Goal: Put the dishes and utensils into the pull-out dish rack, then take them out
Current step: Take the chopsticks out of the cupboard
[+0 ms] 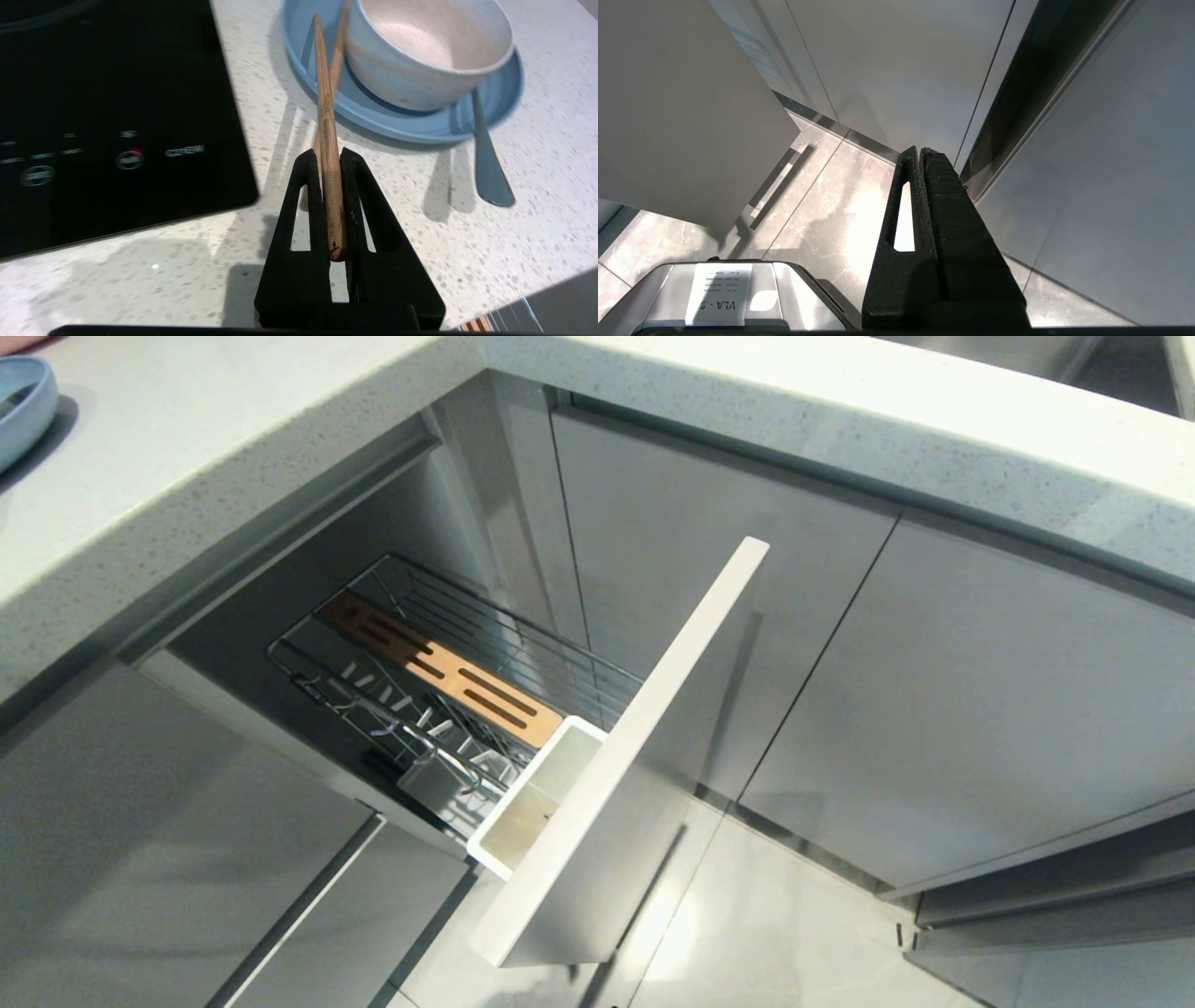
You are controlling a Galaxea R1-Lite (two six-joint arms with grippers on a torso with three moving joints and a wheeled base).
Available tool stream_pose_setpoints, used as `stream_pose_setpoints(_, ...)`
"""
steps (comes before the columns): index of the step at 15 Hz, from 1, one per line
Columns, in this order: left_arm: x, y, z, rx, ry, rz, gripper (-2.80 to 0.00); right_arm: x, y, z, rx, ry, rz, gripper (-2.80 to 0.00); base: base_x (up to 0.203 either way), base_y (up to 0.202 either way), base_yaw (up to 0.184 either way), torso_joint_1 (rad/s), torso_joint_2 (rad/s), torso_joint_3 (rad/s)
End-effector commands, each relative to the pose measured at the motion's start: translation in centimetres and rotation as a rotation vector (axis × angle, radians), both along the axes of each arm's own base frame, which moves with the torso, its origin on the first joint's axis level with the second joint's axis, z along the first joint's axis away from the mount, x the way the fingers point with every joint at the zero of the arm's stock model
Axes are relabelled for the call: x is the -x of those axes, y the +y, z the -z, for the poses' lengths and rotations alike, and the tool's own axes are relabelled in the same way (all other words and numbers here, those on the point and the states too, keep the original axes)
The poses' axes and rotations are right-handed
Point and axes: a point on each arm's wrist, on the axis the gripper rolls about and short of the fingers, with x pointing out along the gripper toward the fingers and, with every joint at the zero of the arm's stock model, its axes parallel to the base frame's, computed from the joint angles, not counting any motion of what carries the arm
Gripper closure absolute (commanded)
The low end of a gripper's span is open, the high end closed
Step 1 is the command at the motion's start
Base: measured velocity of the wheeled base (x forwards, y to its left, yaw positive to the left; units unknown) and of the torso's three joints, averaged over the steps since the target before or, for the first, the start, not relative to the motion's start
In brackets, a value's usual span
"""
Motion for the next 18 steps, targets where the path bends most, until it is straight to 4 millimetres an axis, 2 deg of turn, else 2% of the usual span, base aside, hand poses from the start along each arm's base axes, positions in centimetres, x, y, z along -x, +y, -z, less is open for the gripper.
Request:
stream_pose_setpoints(1,-0.6,0.3,0.2,-0.011,-0.015,0.027,0.0,0.0,0.0,0.0,0.0,-0.002,0.0,0.0,0.0,0.0,0.0,0.0,0.0,0.0)
stream_pose_setpoints(8,-1.7,0.9,1.0,-0.04,-0.027,0.034,0.0,0.0,0.0,0.0,0.0,-0.003,0.0,0.0,0.0,0.0,0.0,0.0,0.0,0.0)
stream_pose_setpoints(18,-2.0,1.1,1.2,-0.03,-0.019,0.028,0.0,0.0,0.0,0.0,0.0,-0.003,0.0,0.0,0.0,0.0,0.0,0.0,0.0,0.0)
